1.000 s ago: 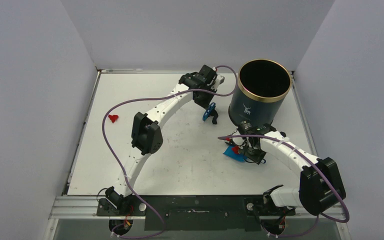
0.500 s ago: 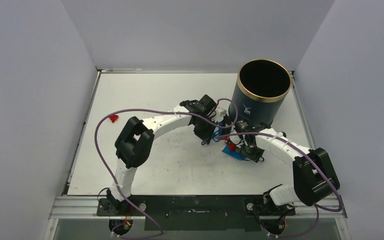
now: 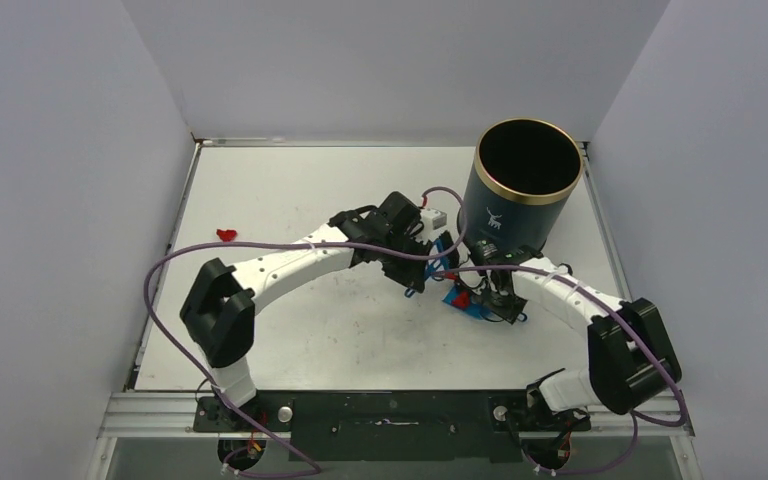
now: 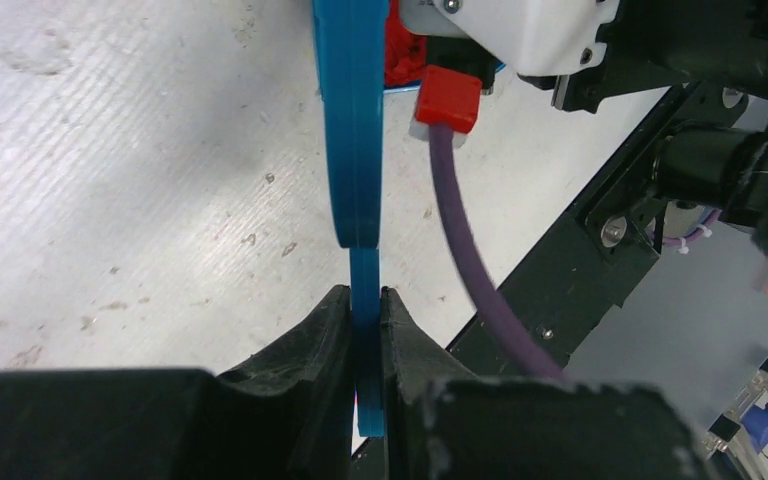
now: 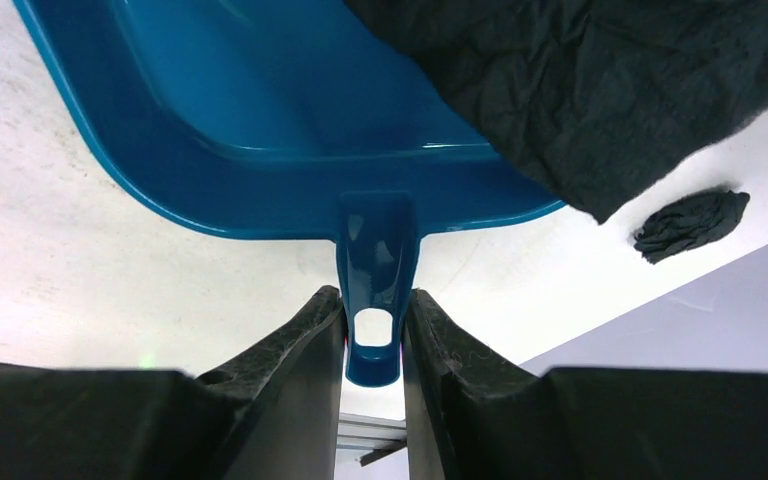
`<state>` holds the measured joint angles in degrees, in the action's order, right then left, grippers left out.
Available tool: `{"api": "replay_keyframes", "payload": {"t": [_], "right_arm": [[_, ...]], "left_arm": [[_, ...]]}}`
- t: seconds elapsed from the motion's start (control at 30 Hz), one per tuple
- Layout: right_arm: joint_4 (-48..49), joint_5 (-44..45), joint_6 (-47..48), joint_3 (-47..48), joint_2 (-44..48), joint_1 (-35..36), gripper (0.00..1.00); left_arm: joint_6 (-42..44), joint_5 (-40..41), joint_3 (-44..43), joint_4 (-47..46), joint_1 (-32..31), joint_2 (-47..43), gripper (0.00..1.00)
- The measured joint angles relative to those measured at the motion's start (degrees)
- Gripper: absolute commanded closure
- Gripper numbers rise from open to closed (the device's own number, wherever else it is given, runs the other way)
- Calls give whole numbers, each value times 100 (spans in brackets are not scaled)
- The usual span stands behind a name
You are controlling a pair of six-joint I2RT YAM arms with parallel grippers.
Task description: Sweep away the paper scraps from the table
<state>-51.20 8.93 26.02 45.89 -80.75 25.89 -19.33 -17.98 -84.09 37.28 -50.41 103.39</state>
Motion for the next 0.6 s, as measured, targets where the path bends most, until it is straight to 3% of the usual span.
{"api": "replay_keyframes", "payload": {"t": [0.03, 0.17, 0.23, 0.43, 0.6], "right_arm": [[-17, -4, -4, 0, 61, 0, 86], [-142, -87, -46, 0, 393, 0, 33], [-258, -203, 4, 4, 619, -4, 20], [-835, -828, 234, 490, 1198, -11, 15], [-1255, -1958, 590, 1460, 1419, -42, 13]], "left_arm": [[2, 24, 0, 44, 24, -122, 100], [11, 125, 55, 323, 162, -595, 100], [24, 146, 236, 409, 234, -874, 100], [94, 0, 702, 723, 400, -1440, 100], [326, -468, 1139, 776, 400, -1886, 100]]}}
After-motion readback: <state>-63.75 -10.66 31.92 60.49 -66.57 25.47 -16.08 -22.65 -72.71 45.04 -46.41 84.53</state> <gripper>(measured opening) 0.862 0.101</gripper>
